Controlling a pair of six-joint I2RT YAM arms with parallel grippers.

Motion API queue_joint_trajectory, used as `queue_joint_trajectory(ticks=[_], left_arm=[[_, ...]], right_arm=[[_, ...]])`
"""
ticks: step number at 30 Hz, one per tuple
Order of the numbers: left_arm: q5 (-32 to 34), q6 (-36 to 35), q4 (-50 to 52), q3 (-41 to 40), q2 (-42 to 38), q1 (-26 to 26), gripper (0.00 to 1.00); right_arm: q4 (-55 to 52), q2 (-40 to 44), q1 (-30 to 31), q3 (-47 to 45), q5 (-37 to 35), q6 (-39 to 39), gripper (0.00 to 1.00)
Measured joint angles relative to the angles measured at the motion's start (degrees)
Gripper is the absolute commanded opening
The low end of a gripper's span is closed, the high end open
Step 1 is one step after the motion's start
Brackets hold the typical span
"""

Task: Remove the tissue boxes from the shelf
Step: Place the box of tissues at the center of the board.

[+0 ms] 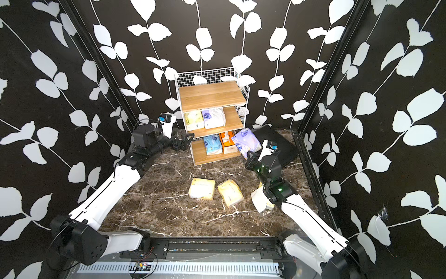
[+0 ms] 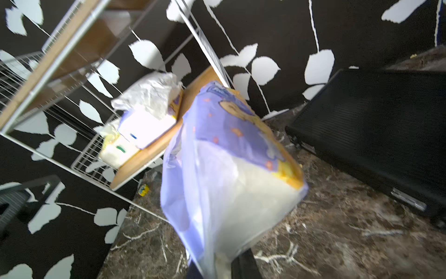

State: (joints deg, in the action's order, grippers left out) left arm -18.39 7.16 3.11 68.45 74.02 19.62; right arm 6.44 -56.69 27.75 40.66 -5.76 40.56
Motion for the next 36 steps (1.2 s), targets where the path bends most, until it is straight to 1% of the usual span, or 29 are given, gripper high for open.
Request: queue_joint_trajectory(ticks=[4,8,16,21,28,36], left_arm=[[0.46,-0.57,0.00,-0.04,-0.31,0.00,0.99],[0.48,-0.81,0.00,-0.04,-0.46,0.00,0.99],[0.44,-0.90,0.02,-0.04,-0.46,0.00,0.99],[0.42,-0.98,0.02,-0.04,-0.46,0.00,0.99],[0.42,-1.01,0.00,-0.04,-0.46,0.00,0.99],[0.42,-1.22,0.02,-0.04,-0.46,0.00,0.99]], right_arm=[[-2.91,-0.83,0.00,-4.37,0.50,-0.76,0.00],[-3.98,-4.44,0.00,-6.23,1.16,-1.66,0.00],[-4.09,-15.78,0.00,-6.08,3.32,-6.16,0.00],[-3.17,-19.71,-0.02,-5.05,5.44,-8.35,0.00],[-2.21,-19.76,-0.04,-5.70,9.20,-9.94,0.00],[-1.36,-13.05,-0.04,-13.99,12.20,-8.68,0.00]])
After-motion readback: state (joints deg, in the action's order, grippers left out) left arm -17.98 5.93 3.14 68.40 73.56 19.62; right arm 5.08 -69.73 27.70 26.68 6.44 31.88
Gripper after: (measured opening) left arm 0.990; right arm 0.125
